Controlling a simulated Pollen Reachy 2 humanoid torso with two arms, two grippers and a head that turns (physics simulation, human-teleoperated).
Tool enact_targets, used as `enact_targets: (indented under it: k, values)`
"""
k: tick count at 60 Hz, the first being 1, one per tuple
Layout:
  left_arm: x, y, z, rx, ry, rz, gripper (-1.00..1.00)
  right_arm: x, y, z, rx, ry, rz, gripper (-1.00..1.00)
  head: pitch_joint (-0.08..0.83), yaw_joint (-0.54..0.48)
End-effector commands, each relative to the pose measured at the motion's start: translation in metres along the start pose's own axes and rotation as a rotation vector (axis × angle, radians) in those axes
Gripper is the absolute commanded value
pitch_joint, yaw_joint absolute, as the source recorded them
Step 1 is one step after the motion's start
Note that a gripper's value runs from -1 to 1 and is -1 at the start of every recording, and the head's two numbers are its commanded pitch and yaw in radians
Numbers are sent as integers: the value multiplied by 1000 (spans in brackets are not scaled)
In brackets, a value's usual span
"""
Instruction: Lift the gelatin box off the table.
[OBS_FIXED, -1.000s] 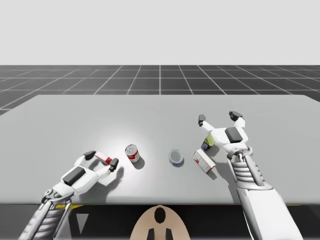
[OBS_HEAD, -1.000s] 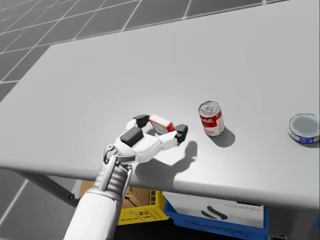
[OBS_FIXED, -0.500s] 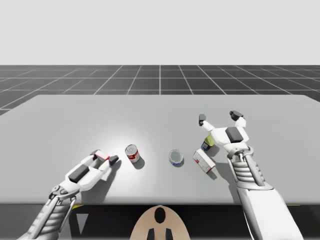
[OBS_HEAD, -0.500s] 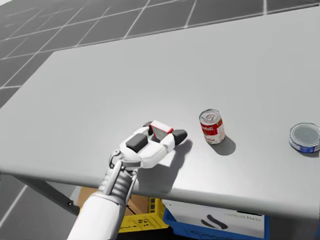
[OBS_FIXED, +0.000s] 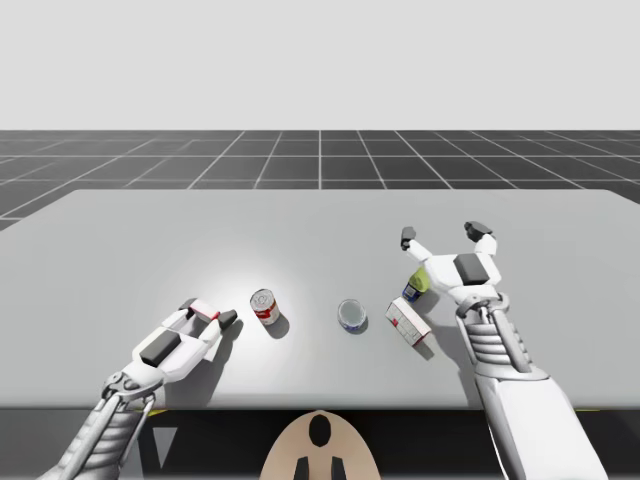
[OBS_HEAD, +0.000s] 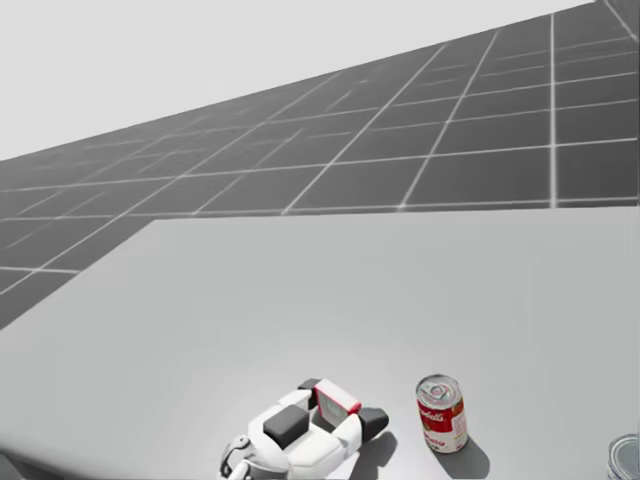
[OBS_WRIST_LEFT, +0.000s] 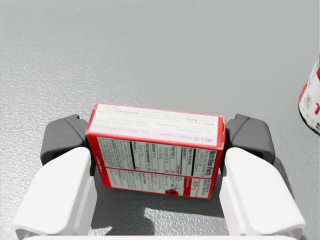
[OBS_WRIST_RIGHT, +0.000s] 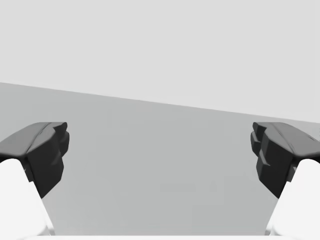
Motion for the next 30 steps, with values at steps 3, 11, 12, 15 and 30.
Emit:
enact_targets:
  k: [3,11,12,15,30]
  values:
    - [1,2,5,16,19,-21,1000,0,-1,-1,-9,2,5,-1000,342,468]
    - [36,3,17,30,-48,-70,1000,1,-3,-1,-11,3,-3,-1000,348,469]
    - [39,3,18,32,-54,-73,1000,1,-3,-1,-10,3,-4,-1000,348,469]
    - [55,6,23,50,-84,-98,1000,1,-3,-1,-7,3,-9,-1000,349,467]
    - [135,13,52,135,-268,-190,1000,1,-6,-1,23,16,-22,-1000,337,467]
